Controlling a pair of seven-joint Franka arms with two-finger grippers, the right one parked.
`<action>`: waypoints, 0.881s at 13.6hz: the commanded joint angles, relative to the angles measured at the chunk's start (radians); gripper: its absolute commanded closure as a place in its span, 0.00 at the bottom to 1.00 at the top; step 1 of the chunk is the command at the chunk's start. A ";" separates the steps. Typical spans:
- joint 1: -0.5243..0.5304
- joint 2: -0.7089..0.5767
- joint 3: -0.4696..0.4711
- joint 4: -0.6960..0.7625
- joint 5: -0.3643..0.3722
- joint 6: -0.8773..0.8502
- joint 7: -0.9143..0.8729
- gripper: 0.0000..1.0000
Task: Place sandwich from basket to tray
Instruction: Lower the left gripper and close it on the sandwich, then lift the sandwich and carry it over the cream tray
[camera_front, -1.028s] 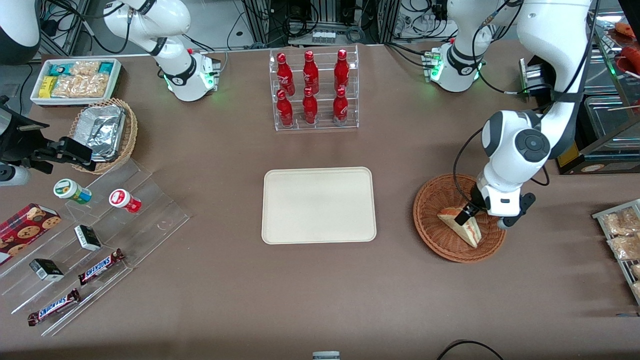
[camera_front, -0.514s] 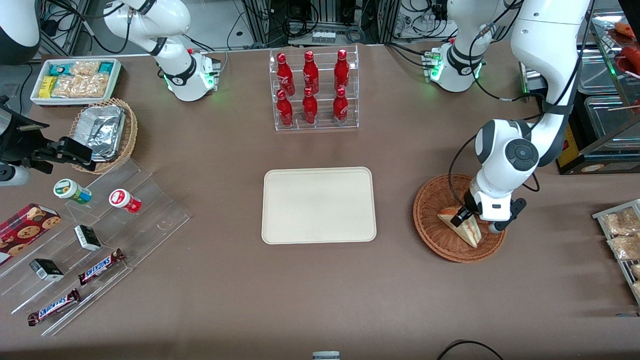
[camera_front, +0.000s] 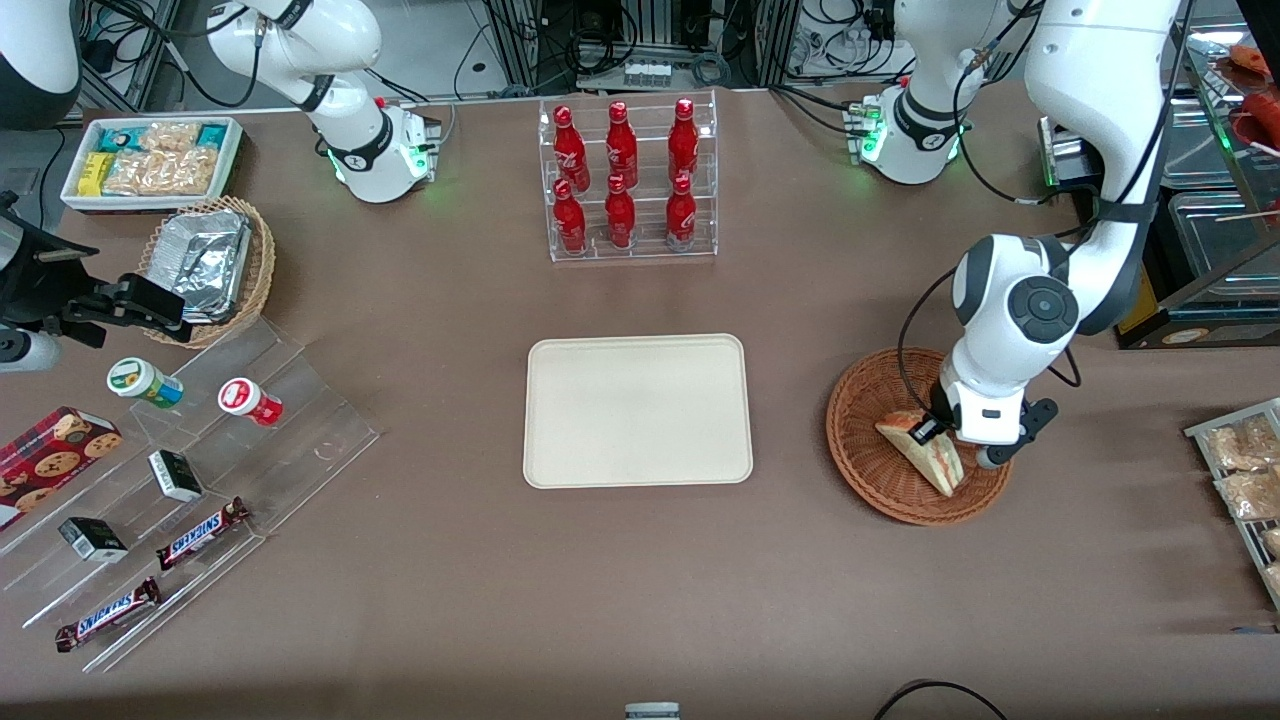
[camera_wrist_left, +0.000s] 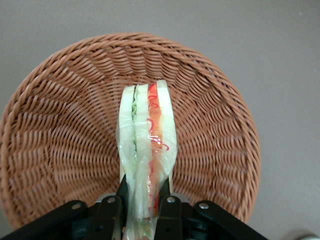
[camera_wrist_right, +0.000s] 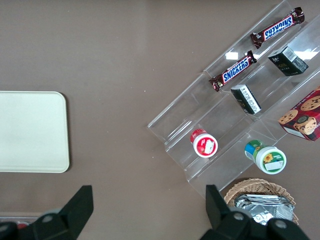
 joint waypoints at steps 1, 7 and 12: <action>-0.026 -0.078 -0.023 0.035 0.042 -0.144 -0.022 1.00; -0.026 0.003 -0.282 0.284 0.066 -0.377 -0.030 1.00; -0.099 0.203 -0.500 0.463 0.270 -0.377 -0.186 1.00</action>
